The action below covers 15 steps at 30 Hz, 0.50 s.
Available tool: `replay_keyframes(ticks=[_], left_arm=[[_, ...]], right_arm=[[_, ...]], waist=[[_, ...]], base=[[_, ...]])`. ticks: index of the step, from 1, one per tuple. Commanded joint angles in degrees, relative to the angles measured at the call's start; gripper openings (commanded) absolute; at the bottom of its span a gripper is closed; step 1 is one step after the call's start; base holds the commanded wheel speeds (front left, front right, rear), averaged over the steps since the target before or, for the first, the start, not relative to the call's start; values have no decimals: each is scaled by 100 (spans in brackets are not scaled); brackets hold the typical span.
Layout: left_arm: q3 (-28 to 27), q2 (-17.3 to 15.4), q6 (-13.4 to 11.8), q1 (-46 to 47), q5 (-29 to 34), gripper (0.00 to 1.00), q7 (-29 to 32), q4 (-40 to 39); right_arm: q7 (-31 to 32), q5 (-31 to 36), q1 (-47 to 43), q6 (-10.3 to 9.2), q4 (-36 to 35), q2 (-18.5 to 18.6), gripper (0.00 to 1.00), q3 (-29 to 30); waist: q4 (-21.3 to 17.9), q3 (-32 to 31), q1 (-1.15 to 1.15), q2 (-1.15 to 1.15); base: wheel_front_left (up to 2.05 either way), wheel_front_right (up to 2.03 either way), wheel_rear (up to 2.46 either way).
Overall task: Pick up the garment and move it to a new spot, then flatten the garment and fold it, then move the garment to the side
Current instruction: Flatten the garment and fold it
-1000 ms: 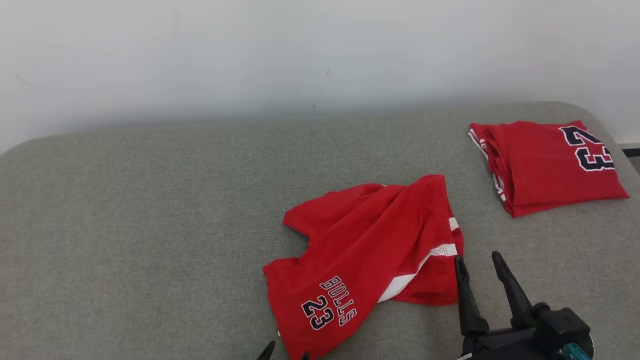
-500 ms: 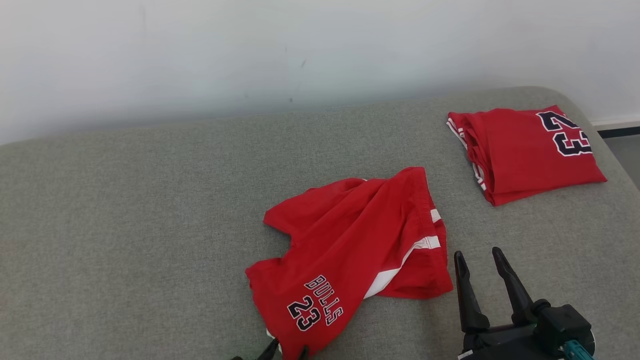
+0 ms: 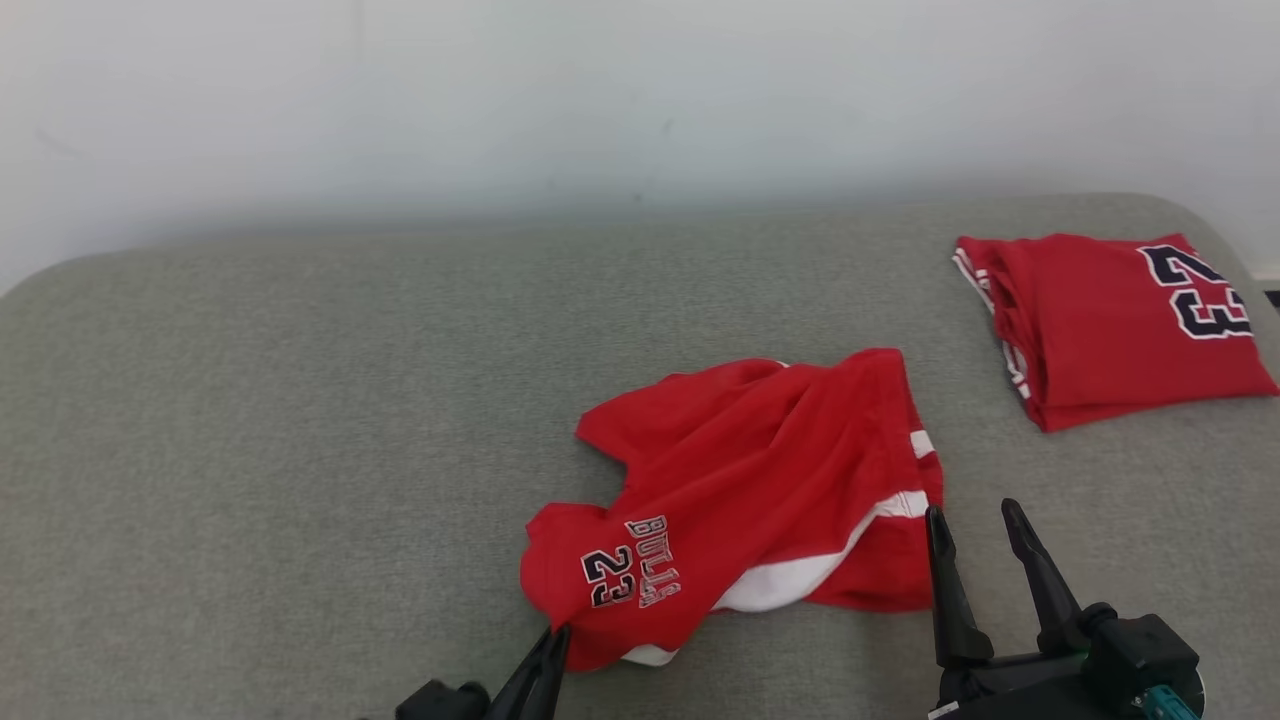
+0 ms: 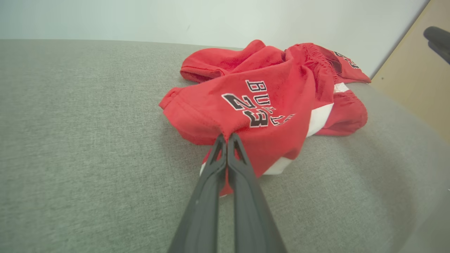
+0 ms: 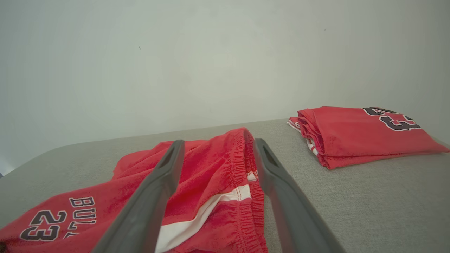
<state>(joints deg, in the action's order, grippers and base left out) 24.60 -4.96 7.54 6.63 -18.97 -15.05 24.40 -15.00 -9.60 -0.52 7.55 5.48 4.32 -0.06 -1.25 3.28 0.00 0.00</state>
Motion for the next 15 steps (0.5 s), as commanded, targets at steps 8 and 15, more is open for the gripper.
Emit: replay_keyframes(ticks=[8, 15], left_arm=[[157, -583, -11, -710, 30, 0, -3, -1118], [94, -821, -68, -805, -31, 0, 244, -1680]], right_arm=[[-23, -62, 52, -16, 13, -78, 100, 41], [-23, -80, 121, -16, 90, -102, 100, 7]], waist=[[476, 108, 0, 0], [443, 196, 0, 0]], base=[[0, 0, 0], [0, 0, 0]])
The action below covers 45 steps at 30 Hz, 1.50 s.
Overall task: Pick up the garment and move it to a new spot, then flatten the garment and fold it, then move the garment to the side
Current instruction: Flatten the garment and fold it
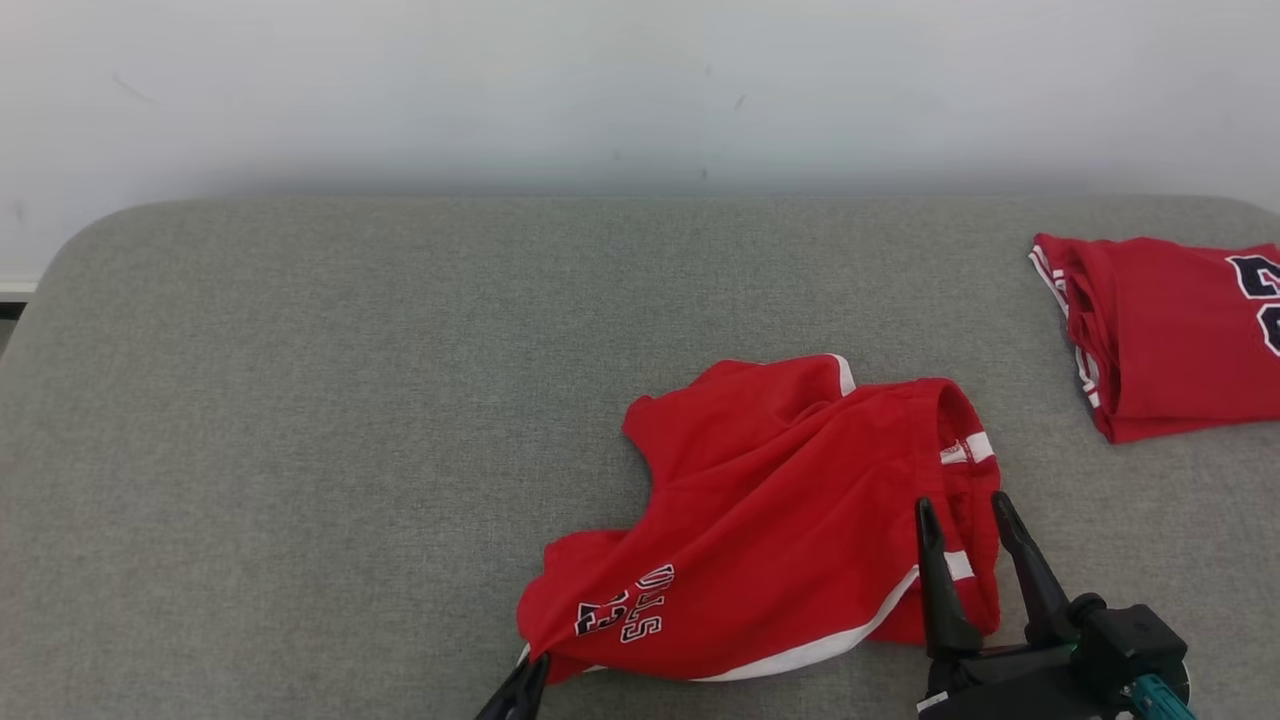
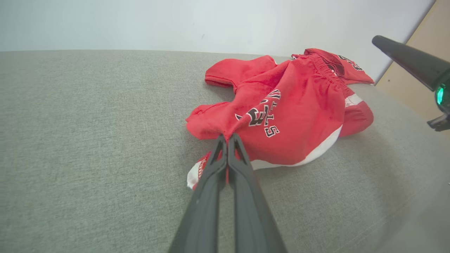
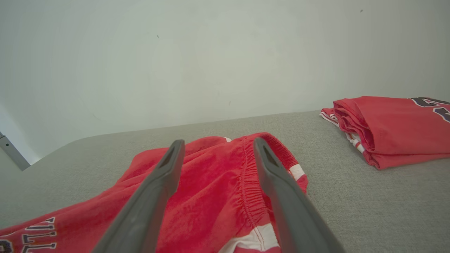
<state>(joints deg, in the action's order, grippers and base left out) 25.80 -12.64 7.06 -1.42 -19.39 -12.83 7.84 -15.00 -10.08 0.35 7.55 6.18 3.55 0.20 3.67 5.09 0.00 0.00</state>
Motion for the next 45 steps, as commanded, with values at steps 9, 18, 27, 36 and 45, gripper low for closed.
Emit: replay_keyframes(ticks=[9, 18, 27, 36, 45], left_arm=[[-115, -180, -26, 556, 39, 0, 16, 329], [-296, -236, 17, 1562, -51, 0, -165, 1409], [-392, -182, 39, 2142, -175, 13, -241, 2434], [-726, -9, 33, 1864, -14, 100, -237, 2155], [-1272, 115, 26, 1285, 148, 100, -238, 1419]], right_arm=[[-22, 33, 143, -16, 160, 10, 100, -7], [-16, 76, 233, -16, 252, 29, 100, 24], [-16, 73, 242, -16, 378, 2, 100, 4], [-15, 76, 131, -16, 426, -18, 100, 78], [-15, 42, 38, -16, 436, -17, 100, 106]], waist=[[-475, 133, 0, 0], [-921, 366, 0, 0], [-1080, 333, 0, 0], [-799, 133, 0, 0], [-504, -62, 0, 0]], base=[[0, 0, 0], [0, 0, 0], [0, 0, 0], [0, 0, 0], [0, 0, 0]])
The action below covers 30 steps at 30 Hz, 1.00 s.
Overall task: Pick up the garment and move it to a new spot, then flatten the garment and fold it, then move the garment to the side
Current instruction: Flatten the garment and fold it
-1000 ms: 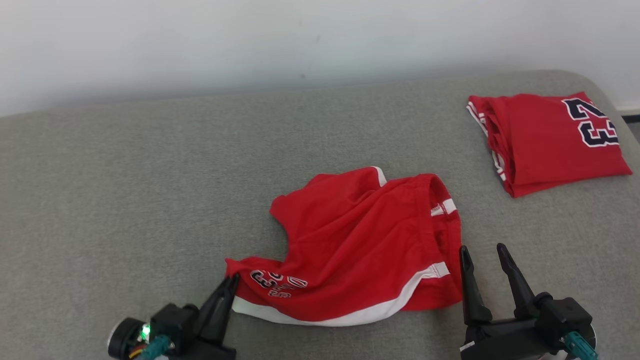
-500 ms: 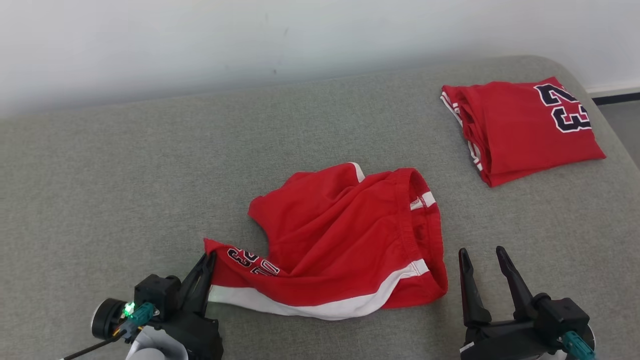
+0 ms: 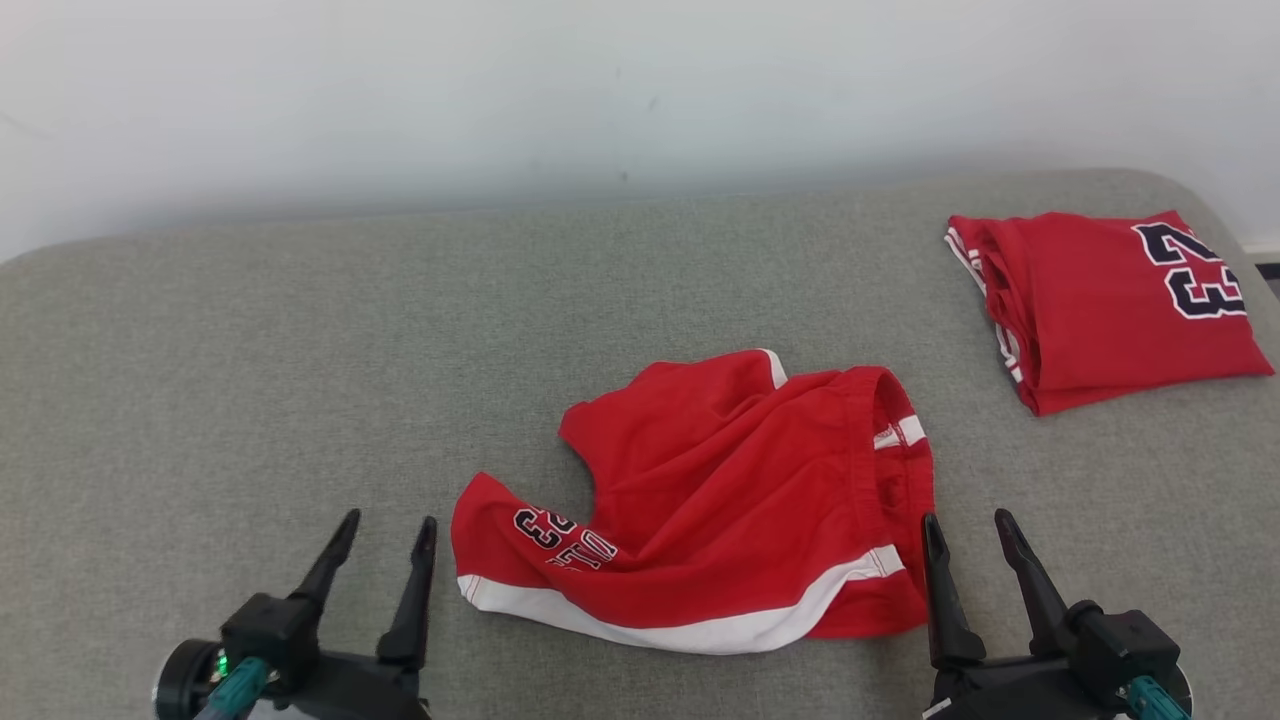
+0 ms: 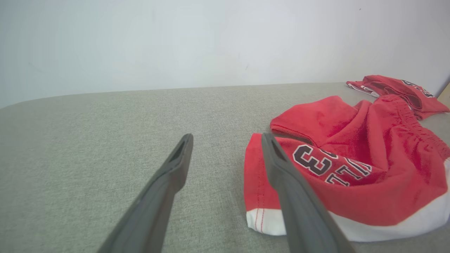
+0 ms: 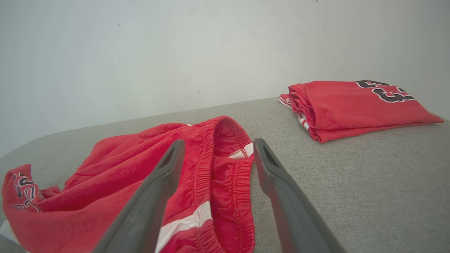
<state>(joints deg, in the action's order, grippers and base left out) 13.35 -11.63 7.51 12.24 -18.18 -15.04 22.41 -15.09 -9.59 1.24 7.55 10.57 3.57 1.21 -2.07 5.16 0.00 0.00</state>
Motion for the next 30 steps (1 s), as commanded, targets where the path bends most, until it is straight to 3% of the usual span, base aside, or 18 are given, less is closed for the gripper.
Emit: replay_keyframes(ticks=[1, 6, 11, 17, 22, 30], left_arm=[[-126, 30, -42, -149, 53, 100, -17, -170], [-550, 126, -151, -518, 254, 100, -17, -689], [-1320, 329, -248, -1003, 482, 100, -18, -1332], [-1902, 559, -203, -1458, 712, 100, -18, -1676], [-2071, 696, -153, -1819, 916, 100, -18, -1847], [-1855, 701, -54, -2033, 1185, 100, -18, -1792]], right_arm=[[-7, -9, -60, -16, -10, -19, 100, 3], [-6, -18, -113, -16, -27, -25, 100, 18], [-7, -28, -159, -16, -46, -29, 100, 23], [-7, -42, -239, -16, -38, -21, 100, 43], [-7, -46, -351, -16, -46, -16, 100, 91], [-6, 3, -494, -16, -59, -9, 100, 89]], waist=[[86, -83, 0, 0], [134, -138, 0, 0], [163, -194, 0, 0], [178, -285, 0, 0], [218, -378, 0, 0], [296, -496, 0, 0]], base=[[0, 0, 0], [0, 0, 0], [0, 0, 0], [0, 0, 0], [0, 0, 0], [0, 0, 0]])
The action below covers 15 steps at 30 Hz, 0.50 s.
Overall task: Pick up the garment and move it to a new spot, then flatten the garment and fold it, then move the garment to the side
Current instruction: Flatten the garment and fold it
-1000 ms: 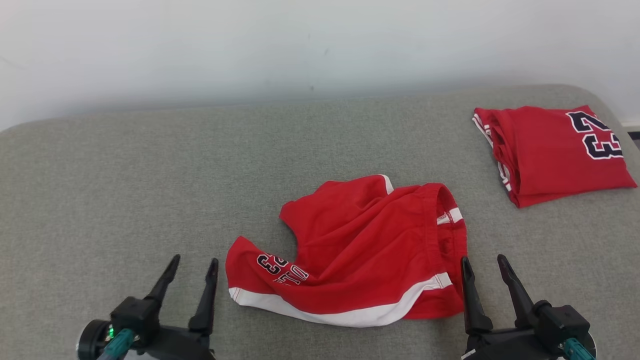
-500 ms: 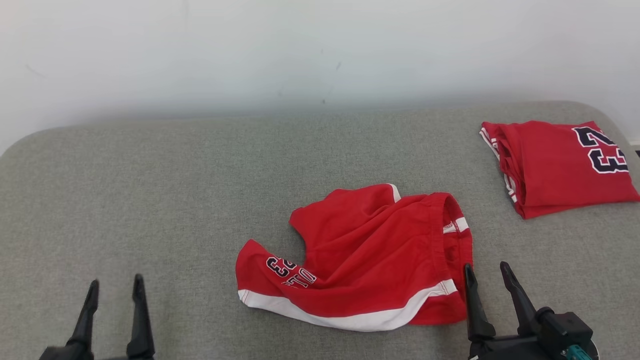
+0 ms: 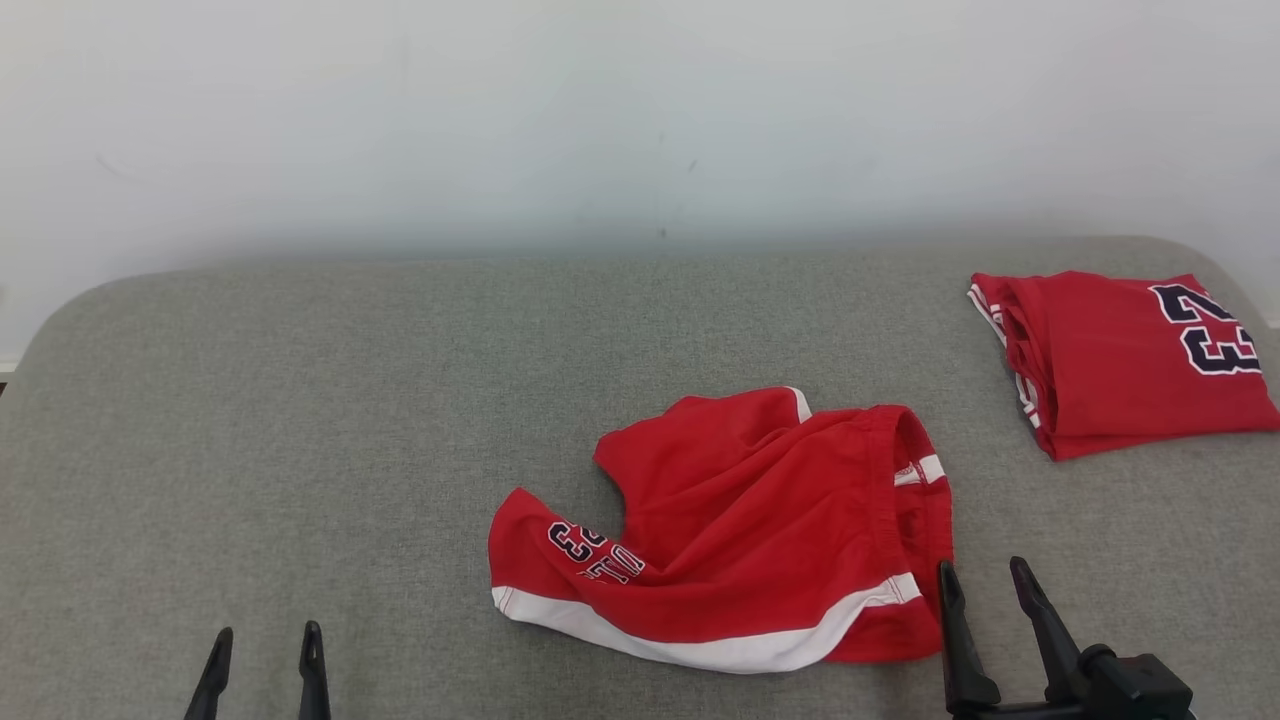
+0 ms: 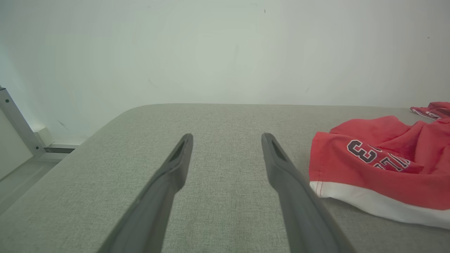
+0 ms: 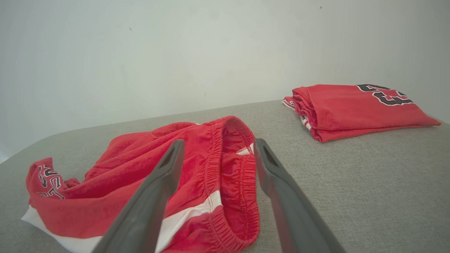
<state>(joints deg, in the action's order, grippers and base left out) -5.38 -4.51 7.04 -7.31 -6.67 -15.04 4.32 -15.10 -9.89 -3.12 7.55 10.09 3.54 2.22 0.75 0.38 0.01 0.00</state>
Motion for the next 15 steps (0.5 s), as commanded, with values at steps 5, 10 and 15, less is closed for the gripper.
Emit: replay_keyframes(ticks=[5, 10, 15], left_arm=[[87, -71, 32, -67, 91, 100, -18, 70], [100, -80, 49, -30, 34, 100, -18, 106], [242, -164, 41, 156, -125, 100, -18, 277]], right_arm=[[-6, 40, -70, -16, 30, 48, 100, -48], [-6, 41, -60, -16, 57, 95, 100, -62], [-5, 77, 6, -16, 181, 192, 100, -142]], waist=[[15, -60, -1, 0], [-7, -78, -1, 0], [-25, -47, -1, 0]], base=[[0, 0, 0], [0, 0, 0], [0, 0, 0]])
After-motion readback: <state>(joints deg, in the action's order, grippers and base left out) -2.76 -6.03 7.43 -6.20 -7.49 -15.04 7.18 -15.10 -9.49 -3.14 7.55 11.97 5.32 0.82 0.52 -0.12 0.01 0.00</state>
